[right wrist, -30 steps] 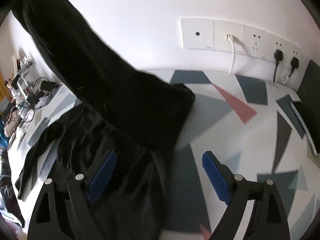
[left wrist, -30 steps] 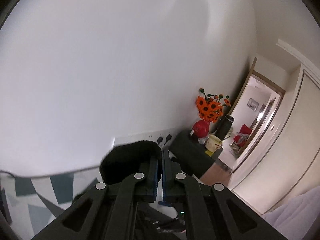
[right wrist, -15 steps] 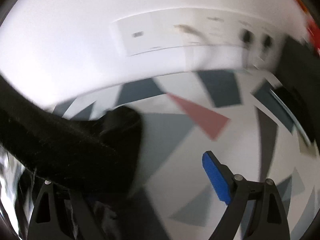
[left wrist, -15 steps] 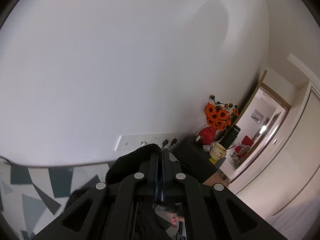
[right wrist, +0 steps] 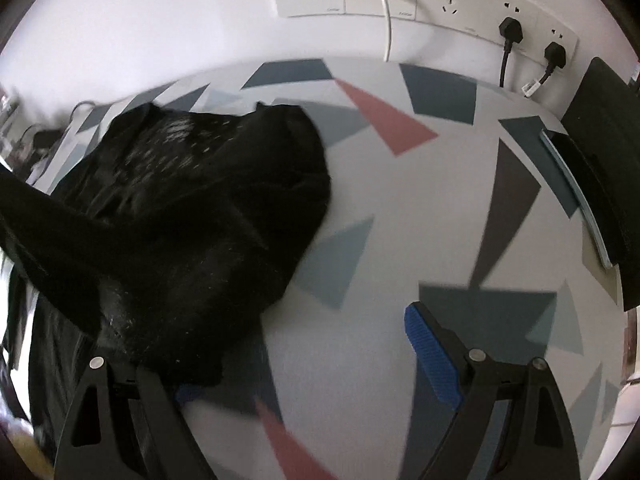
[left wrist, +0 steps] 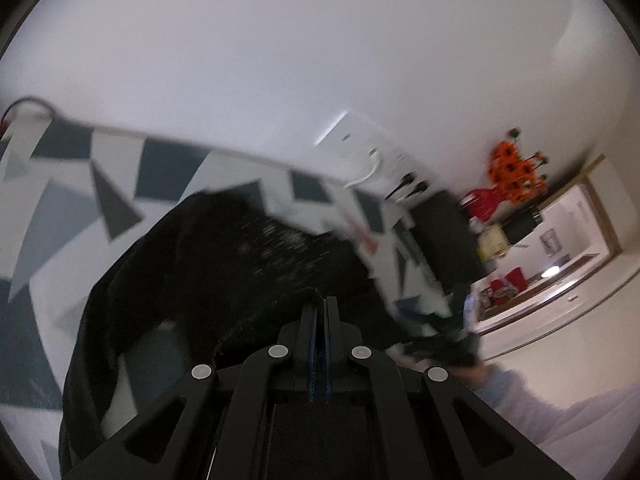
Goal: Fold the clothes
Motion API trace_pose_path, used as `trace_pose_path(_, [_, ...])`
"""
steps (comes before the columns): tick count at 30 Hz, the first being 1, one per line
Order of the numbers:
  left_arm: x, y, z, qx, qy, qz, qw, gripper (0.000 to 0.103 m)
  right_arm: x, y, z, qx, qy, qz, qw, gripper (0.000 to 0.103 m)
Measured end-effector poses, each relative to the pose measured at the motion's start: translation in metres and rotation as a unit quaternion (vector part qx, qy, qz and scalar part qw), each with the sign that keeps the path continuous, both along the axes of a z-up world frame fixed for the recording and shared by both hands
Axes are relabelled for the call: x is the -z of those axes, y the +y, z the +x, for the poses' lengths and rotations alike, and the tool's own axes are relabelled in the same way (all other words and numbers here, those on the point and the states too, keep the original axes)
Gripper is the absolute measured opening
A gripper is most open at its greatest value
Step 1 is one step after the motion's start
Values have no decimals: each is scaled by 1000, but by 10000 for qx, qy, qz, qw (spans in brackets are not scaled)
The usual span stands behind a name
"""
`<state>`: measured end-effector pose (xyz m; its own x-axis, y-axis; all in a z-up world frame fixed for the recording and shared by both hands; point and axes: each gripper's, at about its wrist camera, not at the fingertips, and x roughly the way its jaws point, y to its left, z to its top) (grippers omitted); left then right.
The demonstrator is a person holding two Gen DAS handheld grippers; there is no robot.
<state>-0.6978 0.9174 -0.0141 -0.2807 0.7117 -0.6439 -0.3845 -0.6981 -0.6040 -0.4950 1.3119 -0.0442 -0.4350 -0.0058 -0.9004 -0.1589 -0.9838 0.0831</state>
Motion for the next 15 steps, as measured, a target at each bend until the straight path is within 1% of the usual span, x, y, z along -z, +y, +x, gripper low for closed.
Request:
trace_pose_path(2, [11,-7,3,-132,-105,51,9998,2,-1,4,2,-7,-126,4,9999,90])
trace_pose_path(6, [19,-18,3,-352,-210,240,9989,2,8,-3,-6,-92,-329,372,9987,90])
trace_pose_path(8, [19,-16,1,-400,-188,214,9988,2,6,-9,-7,-106,-271,324,9991,90])
trace_pose_path(11, [18,-16,-2,-427,-143,173,9988,2,-16,-20,3,-451,246,-393,9979,90])
trace_pose_path(13, [18,-18,-4,-460,-126,163,9987,2,-29,-26,11,-808,563,-932,9908,90])
trace_pose_path(14, [18,-19,-5,-478,-119,162,9987,2,-32,-28,13,-953,581,-1082,9878,90])
trace_pose_path(15, [18,-20,-6,-496,-111,161,9986,2,-32,-31,16,-1085,503,-1143,9862,90])
